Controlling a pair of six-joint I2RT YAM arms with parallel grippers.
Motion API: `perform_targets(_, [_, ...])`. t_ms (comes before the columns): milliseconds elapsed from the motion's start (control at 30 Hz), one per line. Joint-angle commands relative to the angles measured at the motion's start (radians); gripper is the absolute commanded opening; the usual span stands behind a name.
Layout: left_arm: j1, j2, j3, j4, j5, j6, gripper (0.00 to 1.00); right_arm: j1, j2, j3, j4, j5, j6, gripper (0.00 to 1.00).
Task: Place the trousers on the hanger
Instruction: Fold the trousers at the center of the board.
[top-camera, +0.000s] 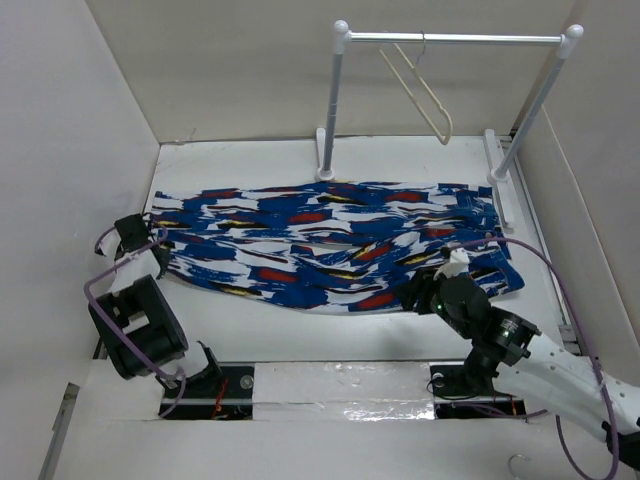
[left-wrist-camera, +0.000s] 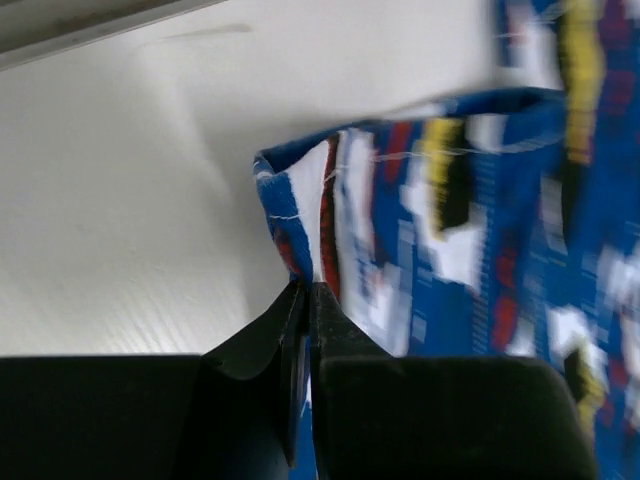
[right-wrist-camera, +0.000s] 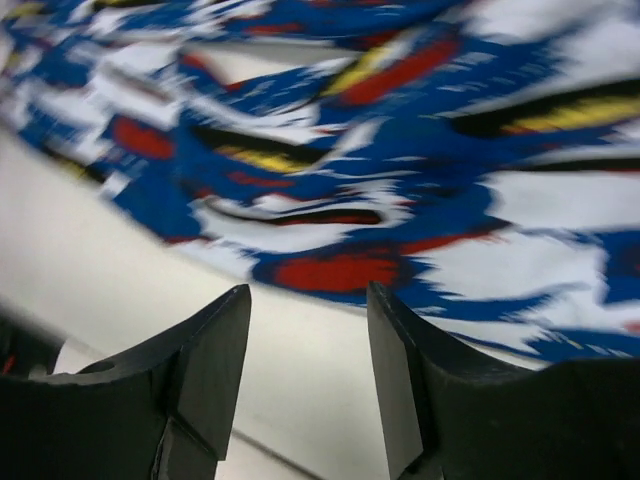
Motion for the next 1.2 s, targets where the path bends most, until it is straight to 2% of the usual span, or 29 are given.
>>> perform_targets(0, [-0.055,-0.24,0.008,0.061,0.084,0.011,0.0,-0.107,-0.066,-0.027,-0.103,0.111,0.164,0.5])
perform_targets(67, [-0.091,-0.341,0.004,0.077,0.089,0.011,0.0,-0.204,-0.116,-0.04,-0.111,0.078,0.164,0.32])
perform_targets(100, [-0.108,-0.438,0.001,0.087,0.093,0.013,0.0,-0.234,-0.127,-0.041,-0.125,0.068,0.175,0.14])
perform_targets(133, [-0.136,-0.483,-0.002,0.094,0.098,0.019,0.0,-0.265,-0.135,-0.044,-0.137,0.067,0.188,0.03])
perform_targets(167, [-0.147,-0.52,-0.002,0.096,0.099,0.022,0.0,-0.326,-0.135,-0.047,-0.146,0.056,0.211,0.0])
perform_targets(333, [-0.176,-0.73,-0.017,0.111,0.152,0.034,0.0,-0.514,-0.08,-0.038,-0.189,0.056,0.27,0.0])
perform_targets(367, [-0.176,-0.757,-0.038,0.119,0.188,0.031,0.0,-0.543,-0.051,-0.034,-0.197,0.063,0.288,0.03])
perform_targets(400, [-0.176,-0.811,-0.048,0.116,0.205,0.027,0.0,-0.596,-0.034,-0.029,-0.199,0.065,0.294,0.18])
perform_targets(433, [-0.176,-0.842,-0.061,0.119,0.213,0.022,0.0,-0.621,-0.014,-0.034,-0.196,0.068,0.306,0.28])
perform_targets(467, [-0.176,-0.868,-0.096,0.137,0.224,0.016,0.0,-0.649,0.008,-0.034,-0.203,0.074,0.335,0.47])
perform_targets(533, [-0.176,-0.942,-0.123,0.148,0.259,0.002,0.0,-0.727,0.075,-0.02,-0.219,0.086,0.356,0.61])
perform_targets(633, [-0.176,-0.995,-0.134,0.15,0.306,0.002,0.0,-0.819,0.155,-0.011,-0.236,0.122,0.421,0.7])
perform_targets(800, [-0.211,-0.965,-0.066,0.131,0.297,0.043,0.0,-0.888,0.276,0.054,-0.384,0.158,0.636,0.7])
perform_targets(933, [-0.211,-0.98,-0.048,0.119,0.308,0.048,0.0,-0.897,0.342,0.072,-0.421,0.157,0.719,0.68])
perform_targets(967, [-0.211,-0.974,-0.04,0.101,0.3,0.05,0.0,-0.897,0.382,0.09,-0.433,0.136,0.753,0.61])
perform_targets(1000, [-0.211,-0.956,-0.039,0.098,0.285,0.05,0.0,-0.897,0.406,0.103,-0.456,0.126,0.767,0.47])
perform_targets(1167, [-0.211,-0.903,-0.061,0.149,0.336,0.019,0.0,-0.909,0.566,0.161,-0.472,0.133,0.775,0.42])
